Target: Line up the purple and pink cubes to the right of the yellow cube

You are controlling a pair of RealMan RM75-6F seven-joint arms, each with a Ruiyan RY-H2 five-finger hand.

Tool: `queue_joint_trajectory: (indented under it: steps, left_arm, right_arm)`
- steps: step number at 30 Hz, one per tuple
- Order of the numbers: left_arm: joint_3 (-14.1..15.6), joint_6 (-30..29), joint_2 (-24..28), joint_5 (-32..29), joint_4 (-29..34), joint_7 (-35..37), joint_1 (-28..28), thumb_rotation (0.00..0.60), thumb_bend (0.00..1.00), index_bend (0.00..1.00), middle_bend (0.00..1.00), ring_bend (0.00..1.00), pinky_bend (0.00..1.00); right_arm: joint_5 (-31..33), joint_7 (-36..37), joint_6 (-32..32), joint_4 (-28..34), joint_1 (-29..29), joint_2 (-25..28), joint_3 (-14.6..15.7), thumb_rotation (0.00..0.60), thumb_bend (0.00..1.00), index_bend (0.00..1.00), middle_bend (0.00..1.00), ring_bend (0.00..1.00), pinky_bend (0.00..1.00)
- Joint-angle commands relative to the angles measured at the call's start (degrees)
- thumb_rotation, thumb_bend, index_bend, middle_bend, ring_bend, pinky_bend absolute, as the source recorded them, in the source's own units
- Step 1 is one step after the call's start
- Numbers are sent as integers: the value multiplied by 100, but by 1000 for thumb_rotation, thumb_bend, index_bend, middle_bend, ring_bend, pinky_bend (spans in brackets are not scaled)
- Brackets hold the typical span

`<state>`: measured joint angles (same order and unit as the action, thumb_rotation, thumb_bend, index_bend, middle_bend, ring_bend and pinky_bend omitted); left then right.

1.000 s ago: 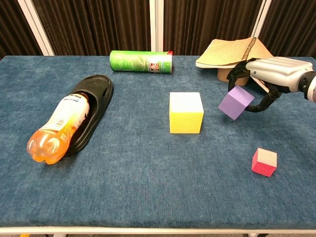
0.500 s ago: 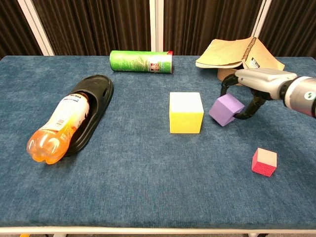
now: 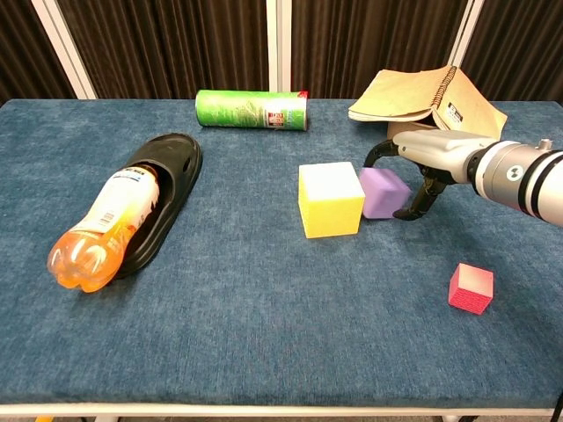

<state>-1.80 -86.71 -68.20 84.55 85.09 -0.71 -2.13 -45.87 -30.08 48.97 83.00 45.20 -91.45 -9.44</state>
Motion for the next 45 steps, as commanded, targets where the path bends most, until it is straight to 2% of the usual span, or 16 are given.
queue_joint_trajectory:
  steps: [1,6,10,14,19,24,34,45]
  left_arm:
    - [-5,2,-6,13,-15,15,-9,600,0,169,200,146,166]
    - [-6,-4,2,12,-21,28,-1,600,0,169,200,146,166]
    - [1,-3,13,-4,-14,23,17,600,0,169,200,146,166]
    - [4,16,11,-24,21,-29,21,600,0,169,200,146,166]
    - [11,-1,37,-31,140,-138,38,600,0,169,200,147,166]
    - [12,-10,75,-73,229,-211,68,600,0,169,200,147,166]
    - [15,-12,97,-59,234,-198,77,600,0,169,200,146,166]
    - [17,-12,64,-61,158,-126,95,600,0,169,200,146,166]
  right_arm:
    - [27,19,10,29,19,2,20,600,130,65,50,0,0]
    - [-165,151,68,215,-20,202,60,600,107,26,35,0,0]
    - [-373,262,101,368,-84,584,104,600,107,25,22,0,0]
    - [-449,467,-29,152,-55,834,35,600,121,25,20,0,0]
    - [-408,824,-855,-241,231,835,-12,600,131,103,36,0,0]
    - [-559,1015,-1288,-282,359,768,146,600,131,166,31,0,0]
    - [-706,1306,-1330,-495,399,524,284,600,131,187,31,0,0]
    - [-684,1442,-1303,-291,417,615,384,600,132,194,33,0,0]
